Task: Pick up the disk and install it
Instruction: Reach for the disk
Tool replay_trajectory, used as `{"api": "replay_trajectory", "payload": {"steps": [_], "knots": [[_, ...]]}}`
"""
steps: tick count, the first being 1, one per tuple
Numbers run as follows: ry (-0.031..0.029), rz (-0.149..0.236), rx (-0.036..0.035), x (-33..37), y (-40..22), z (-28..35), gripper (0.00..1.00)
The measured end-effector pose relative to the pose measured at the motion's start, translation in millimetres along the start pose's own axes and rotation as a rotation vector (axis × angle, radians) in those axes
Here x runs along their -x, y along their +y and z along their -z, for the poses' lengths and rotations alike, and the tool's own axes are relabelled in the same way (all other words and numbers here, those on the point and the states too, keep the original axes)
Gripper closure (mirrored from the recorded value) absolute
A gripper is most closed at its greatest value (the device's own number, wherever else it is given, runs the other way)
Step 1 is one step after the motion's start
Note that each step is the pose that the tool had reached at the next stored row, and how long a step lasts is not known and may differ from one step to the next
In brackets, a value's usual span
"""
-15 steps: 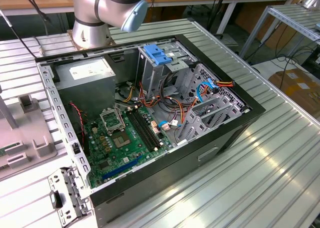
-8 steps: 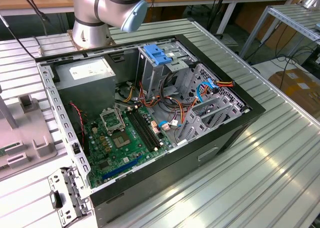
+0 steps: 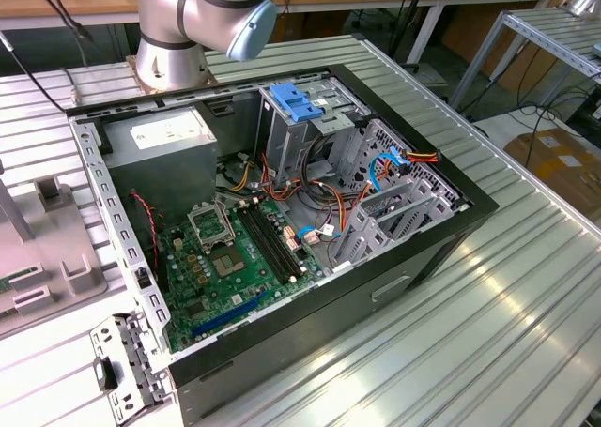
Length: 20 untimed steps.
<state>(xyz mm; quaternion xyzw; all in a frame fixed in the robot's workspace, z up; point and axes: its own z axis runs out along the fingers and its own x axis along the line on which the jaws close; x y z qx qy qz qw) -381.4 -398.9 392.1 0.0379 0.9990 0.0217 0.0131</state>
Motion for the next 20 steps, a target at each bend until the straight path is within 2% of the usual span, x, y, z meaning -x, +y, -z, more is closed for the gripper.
{"api": "replay_trajectory", "payload": {"steps": [20], "knots": [[0.0000, 0.000, 0.0000, -16.7, -1.3, 0.3, 0.89]]}}
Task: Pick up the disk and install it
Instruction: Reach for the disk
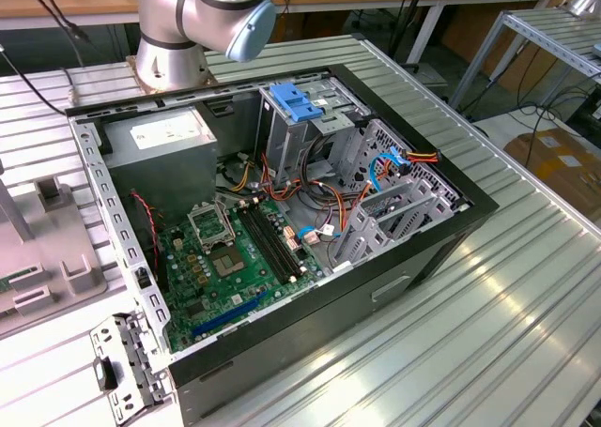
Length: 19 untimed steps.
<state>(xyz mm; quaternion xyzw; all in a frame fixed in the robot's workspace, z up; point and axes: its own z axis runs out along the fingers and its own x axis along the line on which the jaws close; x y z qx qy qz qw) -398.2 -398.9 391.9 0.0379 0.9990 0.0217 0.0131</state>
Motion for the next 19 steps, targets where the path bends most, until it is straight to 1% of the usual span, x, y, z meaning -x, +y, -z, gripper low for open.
{"api": "replay_trajectory", "payload": {"steps": [7, 11, 12, 13, 15, 19], "knots": [[0.0000, 0.000, 0.0001, -6.1, -0.5, -0.1, 0.89], [-0.0001, 0.000, 0.0001, -6.7, 0.0, -0.4, 0.89], [0.0000, 0.000, 0.0001, -6.9, 4.0, -0.8, 0.89], [0.0000, 0.000, 0.0002, -7.0, 6.4, -0.9, 0.89], [0.0000, 0.000, 0.0002, -6.9, 8.4, -1.1, 0.89], [0.0000, 0.000, 0.0002, -7.0, 8.8, -1.3, 0.89]]}}
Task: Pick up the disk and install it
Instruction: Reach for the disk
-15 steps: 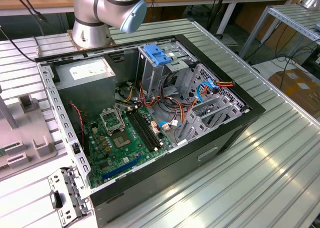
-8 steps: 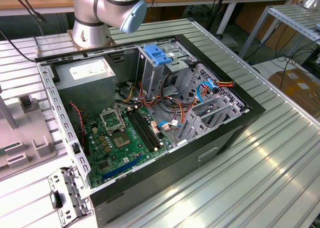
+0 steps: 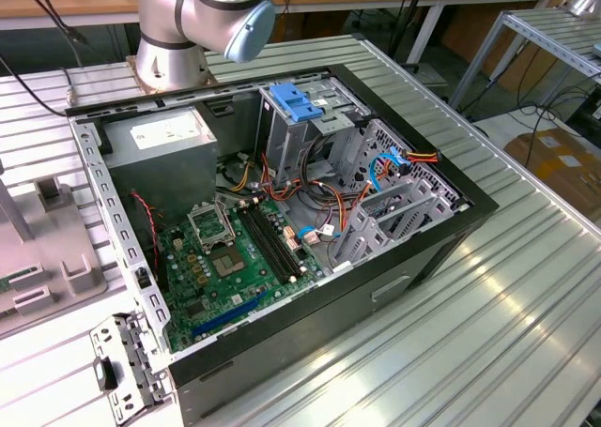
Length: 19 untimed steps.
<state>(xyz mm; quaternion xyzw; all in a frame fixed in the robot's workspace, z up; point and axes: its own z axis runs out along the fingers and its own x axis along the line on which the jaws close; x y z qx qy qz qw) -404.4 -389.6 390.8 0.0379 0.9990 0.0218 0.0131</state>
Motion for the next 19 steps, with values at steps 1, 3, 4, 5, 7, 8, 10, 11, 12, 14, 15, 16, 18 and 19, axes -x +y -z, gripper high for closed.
{"api": "replay_trajectory", "payload": {"steps": [1, 3, 4, 5, 7, 8, 10, 11, 12, 14, 15, 16, 18, 19], "knots": [[0.0000, 0.000, 0.0000, 0.0, 0.0, 0.0, 0.89], [0.0000, 0.000, 0.0000, 0.0, 0.0, 0.0, 0.89], [0.0000, 0.000, 0.0000, 0.0, 0.0, 0.0, 0.89], [0.0000, 0.000, 0.0000, 0.0, 0.0, 0.0, 0.89], [0.0000, 0.000, 0.0000, 0.0, 0.0, 0.0, 0.89], [0.0000, 0.000, 0.0000, 0.0, 0.0, -0.1, 0.89], [-0.0002, 0.000, 0.0001, 0.0, 0.1, -0.2, 0.89], [-0.0004, 0.000, 0.0002, 0.0, 0.4, -0.3, 0.89], [0.0001, 0.000, -0.0001, -0.1, 1.6, -0.1, 0.89], [-0.0001, 0.000, 0.0000, -0.3, 3.6, -0.3, 0.89], [0.0001, 0.000, -0.0001, -0.5, 6.8, -0.4, 0.89], [0.0000, 0.000, 0.0000, -0.7, 9.6, -0.5, 0.89], [0.0000, 0.000, 0.0000, -1.0, 13.3, -0.7, 0.89], [0.0000, 0.000, 0.0000, -1.0, 14.4, -0.8, 0.89]]}}
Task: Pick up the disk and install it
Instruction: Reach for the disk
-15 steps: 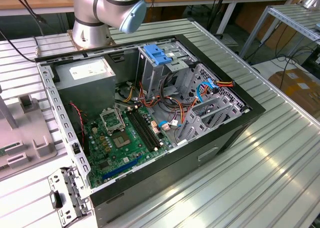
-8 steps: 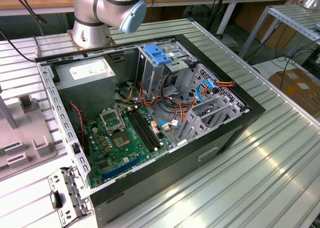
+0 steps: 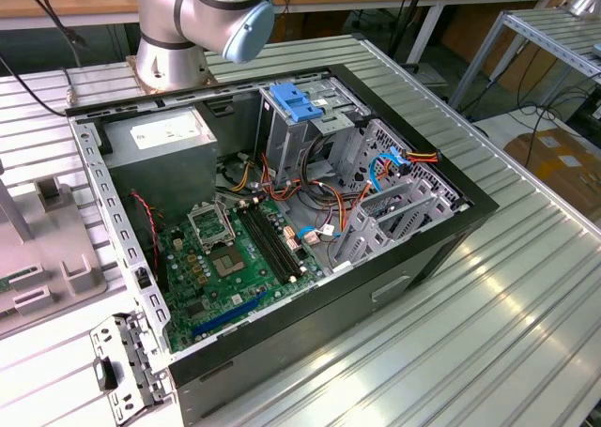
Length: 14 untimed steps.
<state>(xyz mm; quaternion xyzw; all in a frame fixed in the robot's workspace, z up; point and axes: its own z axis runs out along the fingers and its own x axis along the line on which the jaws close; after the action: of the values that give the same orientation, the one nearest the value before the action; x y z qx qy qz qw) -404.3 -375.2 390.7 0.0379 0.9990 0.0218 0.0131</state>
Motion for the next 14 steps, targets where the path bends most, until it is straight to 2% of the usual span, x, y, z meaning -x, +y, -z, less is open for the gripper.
{"api": "replay_trajectory", "payload": {"steps": [7, 14], "knots": [[0.0000, 0.000, 0.0000, -0.5, 9.2, -0.4, 0.89], [0.0001, 0.000, 0.0000, -1.4, 21.3, -0.9, 0.89]]}}
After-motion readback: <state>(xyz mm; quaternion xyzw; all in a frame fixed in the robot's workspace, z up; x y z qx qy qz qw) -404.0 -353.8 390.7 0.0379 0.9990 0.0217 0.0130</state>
